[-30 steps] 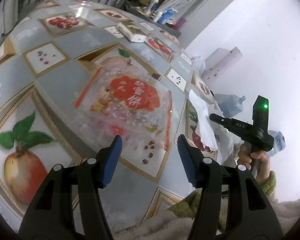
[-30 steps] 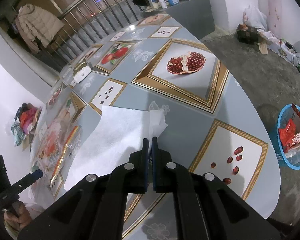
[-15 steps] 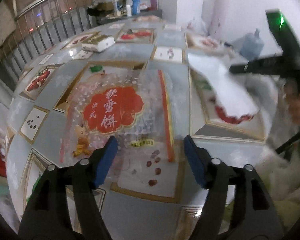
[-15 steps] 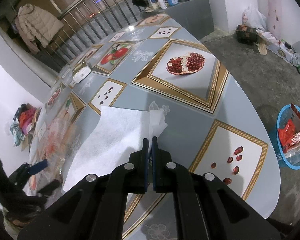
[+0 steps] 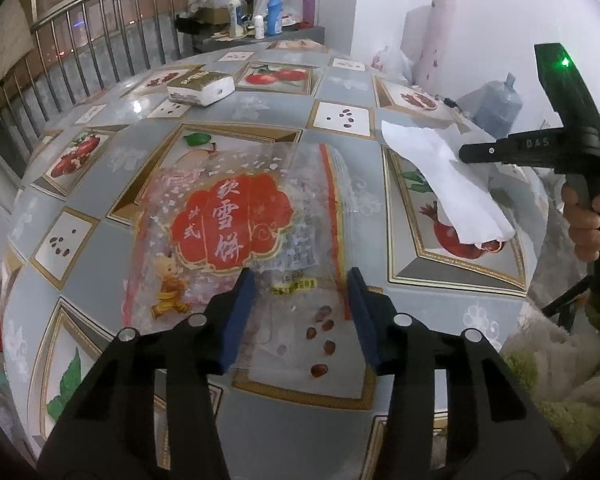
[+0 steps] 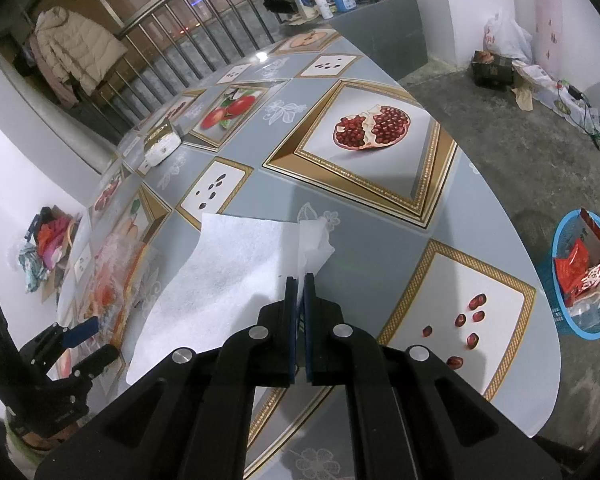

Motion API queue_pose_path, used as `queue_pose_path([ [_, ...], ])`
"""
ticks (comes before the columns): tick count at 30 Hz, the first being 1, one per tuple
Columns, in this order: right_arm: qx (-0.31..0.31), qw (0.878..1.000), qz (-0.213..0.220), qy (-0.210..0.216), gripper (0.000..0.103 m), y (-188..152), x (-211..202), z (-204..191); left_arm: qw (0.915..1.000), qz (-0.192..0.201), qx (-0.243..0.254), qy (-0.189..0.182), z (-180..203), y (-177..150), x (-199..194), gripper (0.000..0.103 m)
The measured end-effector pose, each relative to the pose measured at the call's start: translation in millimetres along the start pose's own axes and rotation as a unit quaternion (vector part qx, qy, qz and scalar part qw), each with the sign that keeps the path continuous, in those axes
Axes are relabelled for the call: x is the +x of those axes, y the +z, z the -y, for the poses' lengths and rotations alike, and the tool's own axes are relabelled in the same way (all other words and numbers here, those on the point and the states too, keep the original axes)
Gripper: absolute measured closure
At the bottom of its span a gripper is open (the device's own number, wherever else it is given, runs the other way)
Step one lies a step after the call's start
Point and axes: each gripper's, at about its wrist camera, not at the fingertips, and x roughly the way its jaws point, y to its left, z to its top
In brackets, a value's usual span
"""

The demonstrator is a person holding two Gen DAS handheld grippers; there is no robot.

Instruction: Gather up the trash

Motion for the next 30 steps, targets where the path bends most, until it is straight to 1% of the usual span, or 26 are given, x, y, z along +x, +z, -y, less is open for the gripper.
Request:
queue_pose_path([
  [4, 0.001, 1.0, 0.0, 0.0, 0.1, 0, 0, 0, 1.0, 0.001, 0.001, -0.003, 0, 0, 0, 0.067],
  [8, 0.0, 1.0, -0.001, 0.001, 0.1, 0, 0, 0, 0.9999, 0.004, -0.008, -0.013, -4, 1, -1, 0.073],
  [10, 0.004, 1.0, -0.001, 0.003, 0.1, 1, 1, 1, 0.9998, 0.005, -0.012, -0.016, -6, 1, -3, 0.079],
  [14, 0.036, 0.999, -0.004, 0.033, 0.1, 5, 2, 12, 0.9991, 0.024, -0.02, -0.029, -11, 6, -13, 0.084],
  [18, 0.058, 0.996, -0.004, 0.06, 0.1, 7, 2, 20, 0.9983, 0.043, -0.028, -0.027, -17, 12, -24, 0.089],
  [21, 0.063, 0.995, 0.003, 0.076, 0.1, 6, -1, 18, 0.9973, 0.056, -0.04, -0.026, -24, 17, -32, 0.09],
  [28, 0.071, 0.992, 0.024, 0.103, 0.1, 9, -14, 15, 0.9943, 0.092, -0.054, -0.004, -39, 26, -57, 0.091],
  [30, 0.07, 0.991, 0.03, 0.107, 0.1, 10, -17, 13, 0.9925, 0.102, -0.066, -0.015, -45, 29, -65, 0.091],
])
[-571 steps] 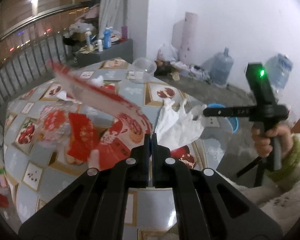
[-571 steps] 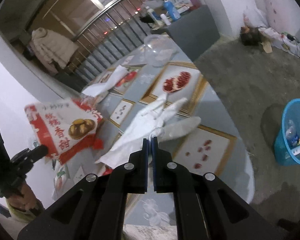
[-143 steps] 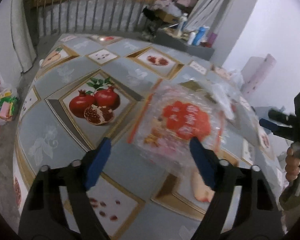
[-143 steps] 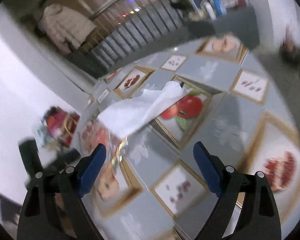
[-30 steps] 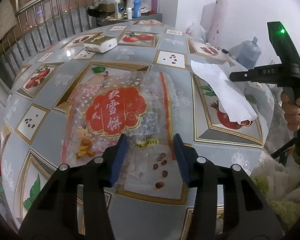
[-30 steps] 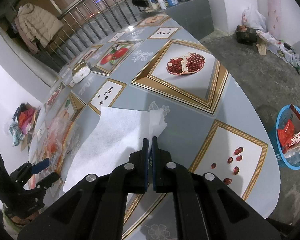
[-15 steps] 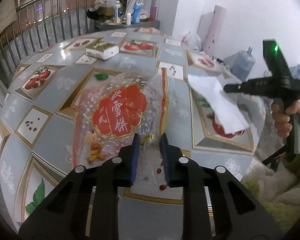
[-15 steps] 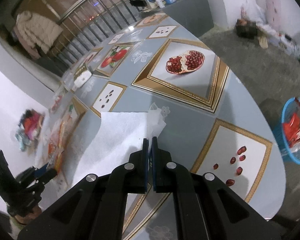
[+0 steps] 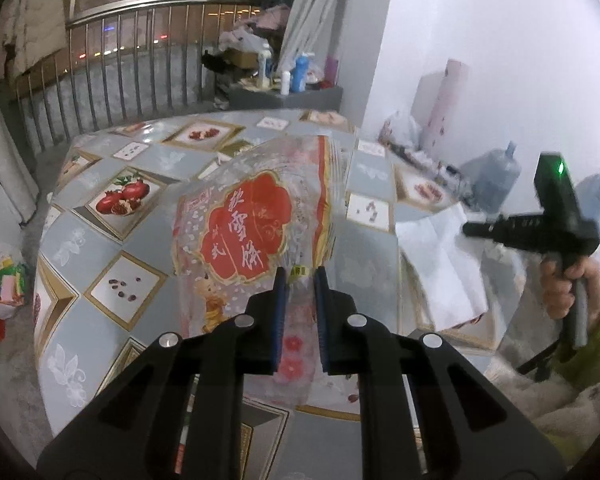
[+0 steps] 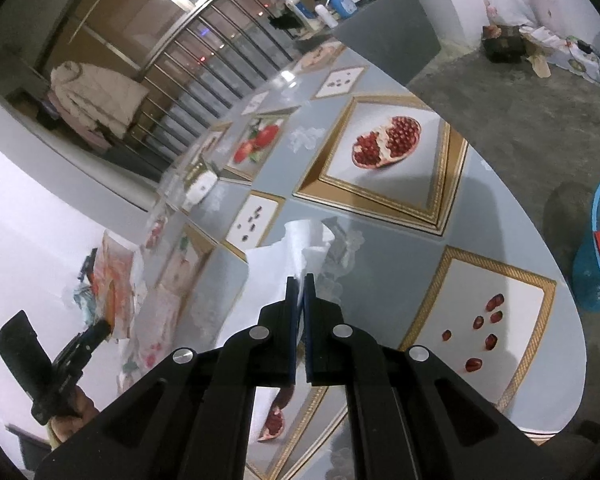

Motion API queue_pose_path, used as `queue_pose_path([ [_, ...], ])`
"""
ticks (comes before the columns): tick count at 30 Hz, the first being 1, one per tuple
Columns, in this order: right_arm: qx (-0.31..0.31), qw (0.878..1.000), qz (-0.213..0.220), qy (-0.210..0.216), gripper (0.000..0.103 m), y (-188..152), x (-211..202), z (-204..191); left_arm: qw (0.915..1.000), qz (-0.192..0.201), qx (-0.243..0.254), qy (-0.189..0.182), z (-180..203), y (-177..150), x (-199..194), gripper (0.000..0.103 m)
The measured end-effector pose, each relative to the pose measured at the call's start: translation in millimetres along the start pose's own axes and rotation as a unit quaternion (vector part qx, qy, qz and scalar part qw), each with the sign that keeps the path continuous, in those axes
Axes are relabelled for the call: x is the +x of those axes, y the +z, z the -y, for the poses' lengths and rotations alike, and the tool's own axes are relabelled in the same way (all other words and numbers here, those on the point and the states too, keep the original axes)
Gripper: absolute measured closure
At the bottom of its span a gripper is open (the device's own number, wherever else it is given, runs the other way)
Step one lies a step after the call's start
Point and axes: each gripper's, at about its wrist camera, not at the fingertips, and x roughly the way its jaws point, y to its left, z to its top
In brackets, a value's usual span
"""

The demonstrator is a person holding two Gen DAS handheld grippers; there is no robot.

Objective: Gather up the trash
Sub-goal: 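Carry the snack bag and white tissue to the blue wastebasket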

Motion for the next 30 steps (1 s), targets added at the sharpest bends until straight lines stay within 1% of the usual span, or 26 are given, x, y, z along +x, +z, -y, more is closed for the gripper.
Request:
queue_pose_path([
  [5, -0.002, 1.0, 0.014, 0.015, 0.1, 3, -9, -3, 0.9982, 0.025, -0.044, -0.031, -15, 11, -19, 0.091],
  [10, 0.0, 0.999, 0.024, 0.028, 0.1, 6, -16, -3, 0.9974, 0.042, -0.049, -0.033, -16, 22, -26, 0.091],
  [18, -0.002, 0.998, 0.051, 0.038, 0.1, 10, -36, 1, 0.9978, 0.046, -0.025, -0.041, 2, 37, -21, 0.091],
  [23, 0.013, 0.997, 0.075, 0.032, 0.1, 12, -56, 19, 0.9974, 0.047, 0.002, -0.055, 29, 51, -11, 0.091],
  [25, 0.023, 0.996, 0.087, 0.029, 0.1, 12, -64, 27, 0.9966, 0.047, 0.013, -0.065, 41, 57, -3, 0.091],
  [30, 0.05, 0.99, 0.133, 0.016, 0.1, 13, -99, 58, 0.9933, 0.03, 0.049, -0.101, 80, 77, 27, 0.091],
])
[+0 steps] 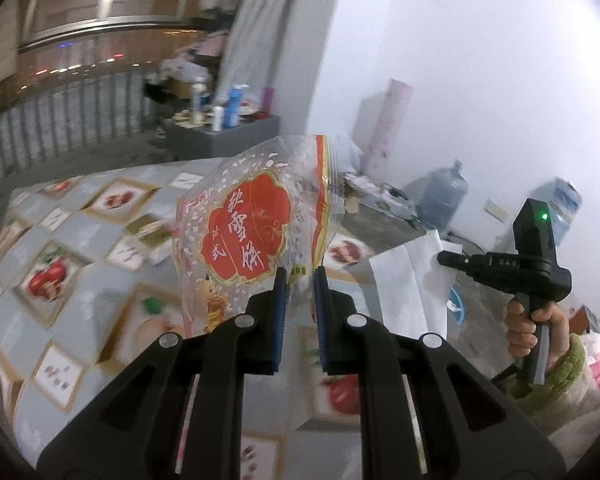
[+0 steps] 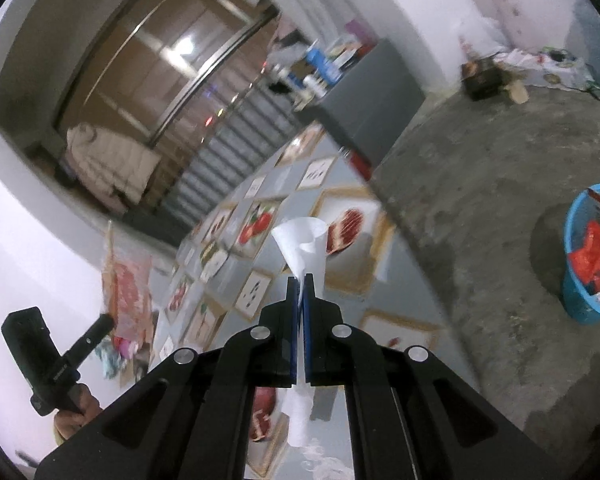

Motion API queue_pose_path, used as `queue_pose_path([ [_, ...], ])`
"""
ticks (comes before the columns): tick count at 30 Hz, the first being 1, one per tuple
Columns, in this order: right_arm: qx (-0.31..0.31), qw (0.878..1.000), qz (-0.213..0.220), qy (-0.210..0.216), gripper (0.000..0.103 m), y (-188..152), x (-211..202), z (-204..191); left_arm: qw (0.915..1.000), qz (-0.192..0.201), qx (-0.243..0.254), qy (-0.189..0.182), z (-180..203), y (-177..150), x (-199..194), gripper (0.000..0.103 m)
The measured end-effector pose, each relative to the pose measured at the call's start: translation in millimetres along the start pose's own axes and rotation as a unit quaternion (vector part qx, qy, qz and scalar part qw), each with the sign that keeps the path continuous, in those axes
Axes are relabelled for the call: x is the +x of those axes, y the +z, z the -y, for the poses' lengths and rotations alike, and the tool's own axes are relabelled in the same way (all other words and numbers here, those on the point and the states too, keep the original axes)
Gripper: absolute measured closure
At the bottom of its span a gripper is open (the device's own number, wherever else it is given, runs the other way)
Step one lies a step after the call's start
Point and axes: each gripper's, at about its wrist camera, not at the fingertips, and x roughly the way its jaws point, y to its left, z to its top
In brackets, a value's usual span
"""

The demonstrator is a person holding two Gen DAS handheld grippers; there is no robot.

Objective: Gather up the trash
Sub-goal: 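Carry the snack bag and white tissue to the blue wastebasket, then open the left tool over the wastebasket to drop the snack bag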

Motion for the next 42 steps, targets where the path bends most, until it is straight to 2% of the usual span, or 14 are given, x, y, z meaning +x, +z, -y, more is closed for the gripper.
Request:
queue_pose_path([
  [7, 0.051, 0.992, 0.097, -0.065, 0.1, 32, -79, 69, 0.9948, -0.041, 0.054, -0.077, 73, 39, 74, 0.091],
  [10, 0.064, 0.983, 0.134, -0.111, 0.1, 40, -111, 93, 0.9871, -0.069, 0.08, -0.12, 116, 55, 115, 0.091],
  [14, 0.085, 0.96, 0.18, -0.197, 0.1, 47, -150, 130, 0.9719, -0.119, 0.108, -0.173, 177, 67, 175, 0.091],
  [17, 0.104, 0.944, 0.196, -0.244, 0.1, 44, -164, 157, 0.9597, -0.167, 0.102, -0.202, 212, 70, 224, 0.091],
  [19, 0.12, 0.938, 0.2, -0.255, 0.1, 44, -171, 177, 0.9488, -0.213, 0.083, -0.218, 234, 68, 265, 0.091],
  [21, 0.141, 0.933, 0.202, -0.264, 0.1, 42, -173, 196, 0.9327, -0.268, 0.053, -0.235, 250, 59, 308, 0.091],
  [25, 0.173, 0.926, 0.198, -0.271, 0.1, 39, -171, 233, 0.9018, -0.37, -0.016, -0.223, 266, 23, 387, 0.091],
  [28, 0.196, 0.923, 0.192, -0.27, 0.1, 35, -168, 262, 0.8698, -0.436, -0.087, -0.214, 265, -10, 442, 0.091],
  [30, 0.209, 0.921, 0.188, -0.27, 0.1, 31, -167, 276, 0.8453, -0.467, -0.148, -0.213, 262, -30, 475, 0.091],
  [32, 0.22, 0.92, 0.185, -0.268, 0.1, 27, -165, 287, 0.8282, -0.483, -0.198, -0.204, 257, -48, 502, 0.091],
  [36, 0.238, 0.916, 0.183, -0.265, 0.1, 21, -162, 306, 0.8234, -0.485, -0.223, -0.192, 261, -64, 541, 0.091],
  [42, 0.259, 0.912, 0.184, -0.259, 0.1, 15, -158, 325, 0.7959, -0.476, -0.303, -0.22, 276, -92, 595, 0.091],
])
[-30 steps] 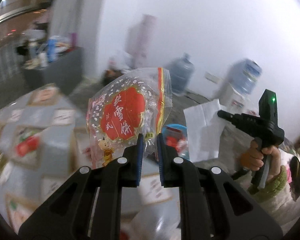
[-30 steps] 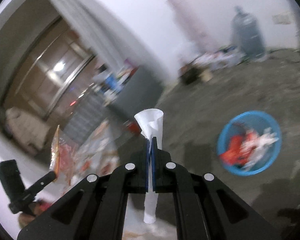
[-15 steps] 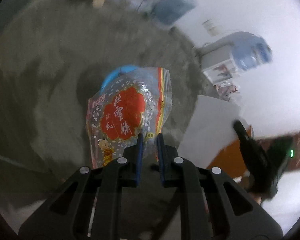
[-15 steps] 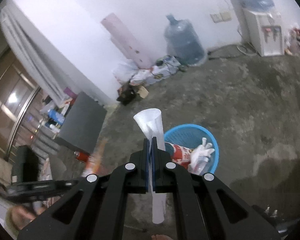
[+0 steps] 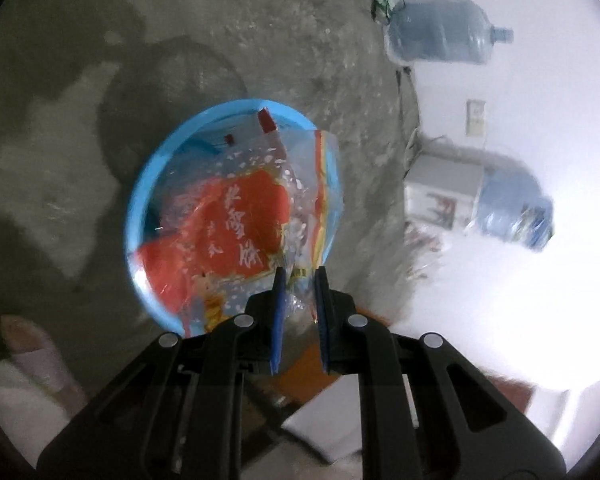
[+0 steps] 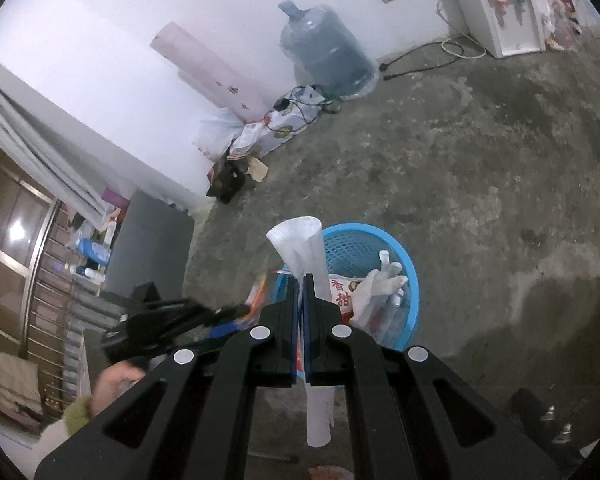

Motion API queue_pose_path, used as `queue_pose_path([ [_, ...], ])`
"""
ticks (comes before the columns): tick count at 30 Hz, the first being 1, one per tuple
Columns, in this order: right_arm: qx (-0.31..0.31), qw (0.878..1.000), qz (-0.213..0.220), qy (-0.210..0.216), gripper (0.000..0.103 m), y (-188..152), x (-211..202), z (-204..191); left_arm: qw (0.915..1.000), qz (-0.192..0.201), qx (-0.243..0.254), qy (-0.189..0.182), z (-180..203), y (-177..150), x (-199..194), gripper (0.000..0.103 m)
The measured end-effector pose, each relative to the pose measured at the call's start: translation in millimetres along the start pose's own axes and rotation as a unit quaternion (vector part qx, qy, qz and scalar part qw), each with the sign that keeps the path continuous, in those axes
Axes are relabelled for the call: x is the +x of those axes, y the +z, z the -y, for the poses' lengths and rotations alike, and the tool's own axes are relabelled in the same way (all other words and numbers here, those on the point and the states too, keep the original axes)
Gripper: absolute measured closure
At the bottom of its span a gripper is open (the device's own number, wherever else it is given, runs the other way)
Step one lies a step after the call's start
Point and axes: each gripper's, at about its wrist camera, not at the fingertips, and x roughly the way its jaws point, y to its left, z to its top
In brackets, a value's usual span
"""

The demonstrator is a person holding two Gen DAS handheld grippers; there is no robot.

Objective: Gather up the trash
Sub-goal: 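Open the left tool over the wastebasket to drop the snack bag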

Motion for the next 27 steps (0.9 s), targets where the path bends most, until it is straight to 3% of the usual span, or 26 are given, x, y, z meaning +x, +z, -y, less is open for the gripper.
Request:
queue_pose_path([
  [3, 0.002, 1.0, 0.0, -0.003, 0.1, 1, 2, 3, 0.9995, -0.003, -0.027, -0.018, -19, 7, 25, 0.087],
  [6, 0.006, 1.0, -0.002, -0.005, 0.1, 3, 4, 6, 0.9991, -0.01, -0.031, 0.025, -35, 7, 44, 0.068],
  [9, 0.009, 1.0, -0.005, -0.006, 0.1, 2, 8, 8, 0.997, -0.006, 0.014, 0.076, -32, 6, 51, 0.066],
  [11, 0.01, 1.0, -0.01, -0.005, 0.1, 0, 11, 8, 0.9954, 0.003, 0.038, 0.088, -29, 8, 52, 0.065],
  [13, 0.007, 1.0, -0.012, -0.005, 0.1, -1, 11, 6, 0.9941, -0.006, 0.05, 0.096, -25, 8, 56, 0.055],
  [17, 0.001, 1.0, -0.012, -0.003, 0.1, -3, 11, 3, 0.9933, -0.021, 0.065, 0.093, -13, 8, 59, 0.033],
  [22, 0.004, 1.0, -0.009, -0.001, 0.1, -3, 10, 5, 0.9976, -0.006, 0.045, 0.052, 7, 7, 38, 0.028],
  [27, 0.002, 1.0, 0.0, 0.003, 0.1, -2, 5, 1, 0.9977, -0.003, 0.059, 0.034, 28, -8, 11, 0.027],
])
